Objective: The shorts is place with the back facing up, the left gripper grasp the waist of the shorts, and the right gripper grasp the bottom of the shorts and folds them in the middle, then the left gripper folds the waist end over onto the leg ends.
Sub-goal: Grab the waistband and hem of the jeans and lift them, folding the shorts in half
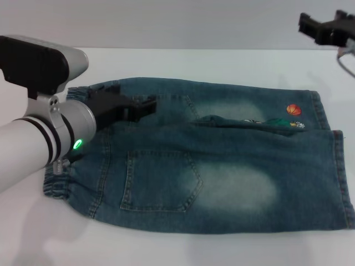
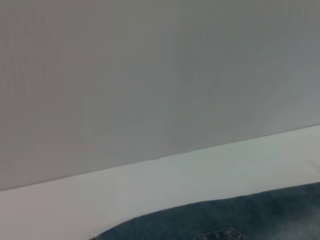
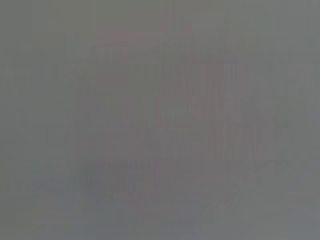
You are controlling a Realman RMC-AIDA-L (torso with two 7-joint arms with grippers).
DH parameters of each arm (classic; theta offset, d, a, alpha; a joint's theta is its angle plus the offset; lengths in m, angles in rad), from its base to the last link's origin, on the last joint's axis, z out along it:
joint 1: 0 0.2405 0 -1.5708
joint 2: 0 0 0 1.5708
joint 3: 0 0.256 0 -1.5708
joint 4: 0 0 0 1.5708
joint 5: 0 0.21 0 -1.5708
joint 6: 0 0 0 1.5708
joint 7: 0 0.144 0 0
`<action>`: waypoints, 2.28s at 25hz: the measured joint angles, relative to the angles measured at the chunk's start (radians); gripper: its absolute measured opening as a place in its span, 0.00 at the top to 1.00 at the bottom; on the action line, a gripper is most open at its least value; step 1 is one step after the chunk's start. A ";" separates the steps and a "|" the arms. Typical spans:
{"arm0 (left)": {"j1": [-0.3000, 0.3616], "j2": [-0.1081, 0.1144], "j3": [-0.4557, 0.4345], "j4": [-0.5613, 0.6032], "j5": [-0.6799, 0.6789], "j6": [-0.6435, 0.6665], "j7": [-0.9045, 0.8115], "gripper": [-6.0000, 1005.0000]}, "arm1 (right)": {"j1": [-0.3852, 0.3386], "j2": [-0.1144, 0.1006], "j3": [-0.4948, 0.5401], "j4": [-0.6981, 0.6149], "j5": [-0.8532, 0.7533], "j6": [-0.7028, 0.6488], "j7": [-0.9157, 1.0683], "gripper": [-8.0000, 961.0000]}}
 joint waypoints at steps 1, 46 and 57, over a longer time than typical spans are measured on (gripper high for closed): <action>0.010 0.000 -0.004 -0.013 0.000 -0.014 0.000 0.17 | -0.010 0.002 0.025 -0.083 0.006 0.095 -0.035 0.26; -0.003 0.001 -0.244 -0.247 0.175 -0.856 -0.098 0.18 | -0.074 0.011 0.200 -0.293 0.226 0.751 -0.143 0.28; -0.033 0.000 -0.244 -0.243 0.175 -0.924 -0.173 0.18 | -0.062 0.007 0.199 -0.261 0.203 0.702 -0.147 0.28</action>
